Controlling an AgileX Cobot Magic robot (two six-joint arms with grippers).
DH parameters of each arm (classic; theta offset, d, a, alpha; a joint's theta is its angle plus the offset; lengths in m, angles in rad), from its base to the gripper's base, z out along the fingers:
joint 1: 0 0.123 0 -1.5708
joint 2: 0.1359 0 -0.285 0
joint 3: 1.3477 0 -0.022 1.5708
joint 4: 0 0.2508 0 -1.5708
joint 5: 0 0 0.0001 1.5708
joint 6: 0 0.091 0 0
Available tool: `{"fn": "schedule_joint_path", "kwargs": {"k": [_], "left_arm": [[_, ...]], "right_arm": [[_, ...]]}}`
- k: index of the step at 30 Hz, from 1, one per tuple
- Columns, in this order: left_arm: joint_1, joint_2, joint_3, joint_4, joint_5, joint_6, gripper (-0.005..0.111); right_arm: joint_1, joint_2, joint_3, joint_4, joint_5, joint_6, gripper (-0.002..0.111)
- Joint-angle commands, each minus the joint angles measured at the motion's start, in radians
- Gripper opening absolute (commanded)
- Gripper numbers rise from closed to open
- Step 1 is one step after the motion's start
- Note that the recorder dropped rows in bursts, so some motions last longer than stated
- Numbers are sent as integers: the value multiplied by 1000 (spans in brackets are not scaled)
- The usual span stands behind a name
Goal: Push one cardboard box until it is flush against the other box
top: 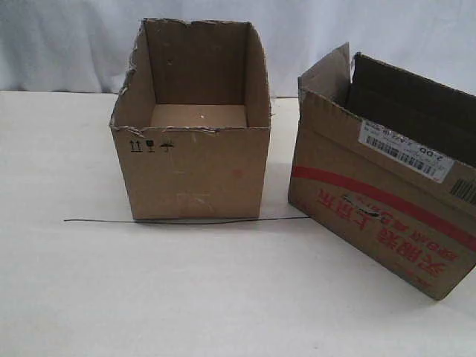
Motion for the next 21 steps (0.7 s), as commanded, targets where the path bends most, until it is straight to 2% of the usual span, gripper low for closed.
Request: {"fn": "schedule_joint_path", "kwargs": {"k": [1, 18, 21], "left_arm": [[0, -3, 3, 1, -12, -4, 0], [0, -3, 3, 1, -12, -4, 0], [0, -3, 3, 1, -12, -4, 0]], "right_arm": [[5, -3, 4, 0, -7, 0, 5], [5, -3, 4, 2, -27, 3, 5], [5, -3, 4, 148, -92, 59, 5]]}}
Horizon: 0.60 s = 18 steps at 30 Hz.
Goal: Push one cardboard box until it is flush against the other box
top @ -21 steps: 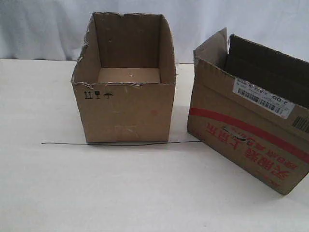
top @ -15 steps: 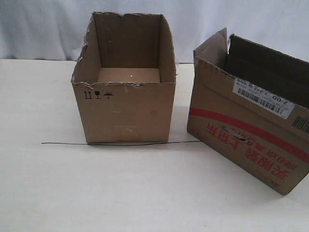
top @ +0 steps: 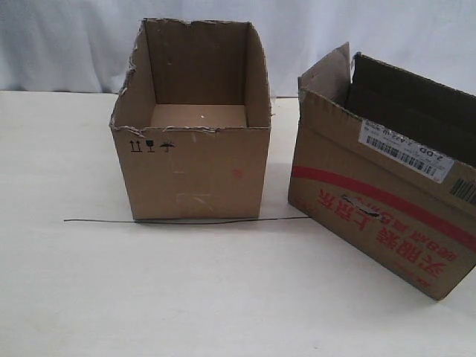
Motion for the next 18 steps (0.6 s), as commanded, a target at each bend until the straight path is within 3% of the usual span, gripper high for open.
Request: {"fn": "schedule_joint_path", "kwargs": {"k": [1, 11, 15, 18], "left_arm": [[0, -3, 3, 1, -12, -4, 0], [0, -3, 3, 1, -9, -4, 0], [0, -3, 3, 1, -9, -4, 0], [0, -3, 3, 1, -9, -4, 0]], "right_arm": [[5, -3, 4, 180, -105, 50, 5], [5, -3, -39, 228, -371, 32, 5], [-26, 40, -265, 264, -89, -138, 5], [-95, 204, -458, 35, 219, 39, 5]]}}
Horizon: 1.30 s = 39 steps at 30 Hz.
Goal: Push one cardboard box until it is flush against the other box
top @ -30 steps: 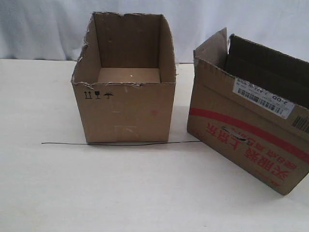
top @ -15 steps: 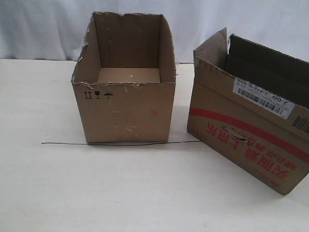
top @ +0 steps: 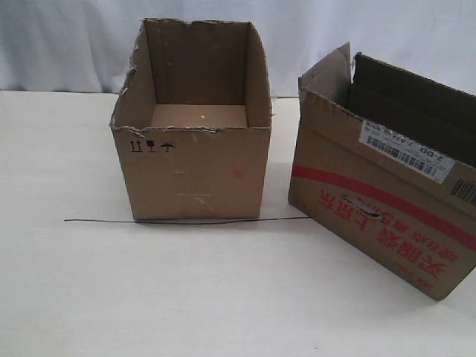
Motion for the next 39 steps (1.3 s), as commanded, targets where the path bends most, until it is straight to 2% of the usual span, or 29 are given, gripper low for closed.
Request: {"fn": "schedule_joint_path", "kwargs": {"k": [1, 3, 4, 7, 9, 13, 21, 24, 27, 36, 39], "left_arm": [[0, -3, 3, 1, -9, -4, 0], [0, -3, 3, 1, -9, -4, 0], [0, -3, 3, 1, -9, -4, 0], [0, -3, 3, 1, -9, -4, 0], [0, -3, 3, 1, -9, -4, 0], [0, -3, 3, 1, -9, -4, 0], [0, -3, 3, 1, -9, -4, 0], [0, -3, 3, 1, -11, -4, 0], [0, -3, 3, 1, -11, -4, 0], [0, -3, 3, 1, -11, -4, 0], [0, -3, 3, 1, -11, -4, 0]], "right_arm": [[-98, 221, -268, -348, 451, 229, 5], [-150, 340, -436, -591, 722, 467, 5], [-164, 383, -518, -656, 846, 511, 5], [-177, 528, -720, -754, 1148, 434, 5], [-171, 623, -780, -696, 1148, 295, 5], [-171, 784, -748, -417, 1148, 94, 5], [-171, 1022, -574, -401, 1135, -42, 5], [-171, 1065, -534, -338, 983, -89, 5], [-171, 1121, -508, -187, 891, -211, 5], [-169, 1260, -504, 184, 744, -543, 5], [-169, 1293, -506, 220, 688, -558, 5]]}}
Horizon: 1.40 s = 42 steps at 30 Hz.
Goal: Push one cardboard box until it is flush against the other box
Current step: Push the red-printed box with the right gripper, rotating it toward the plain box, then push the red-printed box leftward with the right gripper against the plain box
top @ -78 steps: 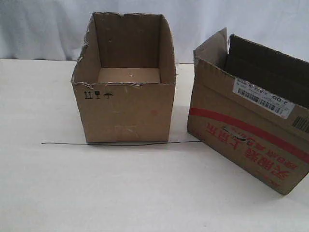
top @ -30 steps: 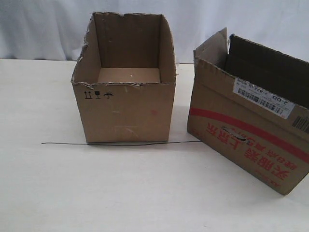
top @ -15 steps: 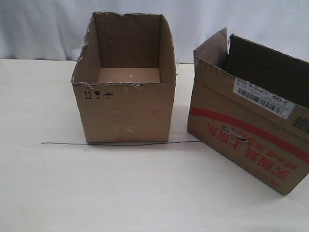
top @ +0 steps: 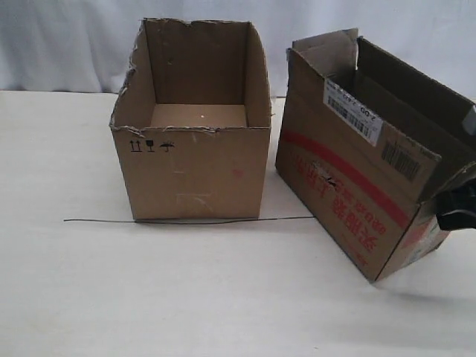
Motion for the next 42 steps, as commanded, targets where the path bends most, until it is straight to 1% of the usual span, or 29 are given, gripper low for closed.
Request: {"fn": "schedule_joint_path", "kwargs": {"k": [1, 4, 5, 6, 10, 11, 14, 17, 19, 23, 25, 27, 29, 30, 31, 33, 35, 37, 39, 42], "left_arm": [[0, -3, 3, 1, -11, -4, 0], [0, -3, 3, 1, -11, -4, 0], [0, -3, 3, 1, -11, -4, 0], [0, -3, 3, 1, -11, -4, 0], [0, -3, 3, 1, -11, -4, 0], [0, -3, 3, 1, -11, -4, 0], [0, -3, 3, 1, -11, -4, 0], [0, -3, 3, 4, -7, -4, 0], [0, -3, 3, 4, -7, -4, 0], [0, -3, 3, 4, -7, -4, 0], [0, -3, 3, 4, -7, -4, 0], [0, -3, 3, 4, -7, -4, 0], [0, -3, 3, 4, -7, -4, 0], [0, -3, 3, 4, -7, -4, 0], [0, -3, 3, 4, -7, -4, 0], [0, -3, 3, 4, -7, -4, 0], [0, -3, 3, 4, -7, -4, 0], [0, -3, 3, 4, -7, -4, 0], [0, -3, 3, 4, -7, -4, 0], [0, -3, 3, 4, -7, -4, 0]], "right_arm": [[-3, 49, 1, 83, -98, -56, 5], [-3, 96, 1, 180, -138, -147, 5], [-3, 137, -6, 274, -151, -210, 5], [-3, 157, -13, 311, -159, -230, 5], [0, 264, -89, 409, -114, -297, 5], [10, 275, -96, 413, -114, -297, 5], [92, 309, -121, 407, -131, -300, 5], [112, 301, -121, 406, -116, -268, 5], [112, 247, -123, 379, -43, -241, 5], [112, 76, -199, 291, 81, -103, 5], [112, -21, -276, 199, 83, -4, 5], [110, -96, -381, 1, 32, 171, 5], [87, -98, -482, -240, 1, 335, 5], [60, -77, -516, -324, 1, 379, 5], [33, -47, -551, -355, 7, 399, 5], [-44, 53, -595, -301, 13, 369, 5], [-124, 174, -618, -125, 41, 262, 5], [-183, 288, -638, 52, 93, 150, 5], [-231, 400, -655, 173, 118, 102, 5], [-264, 516, -673, 252, 121, 67, 5]]}}
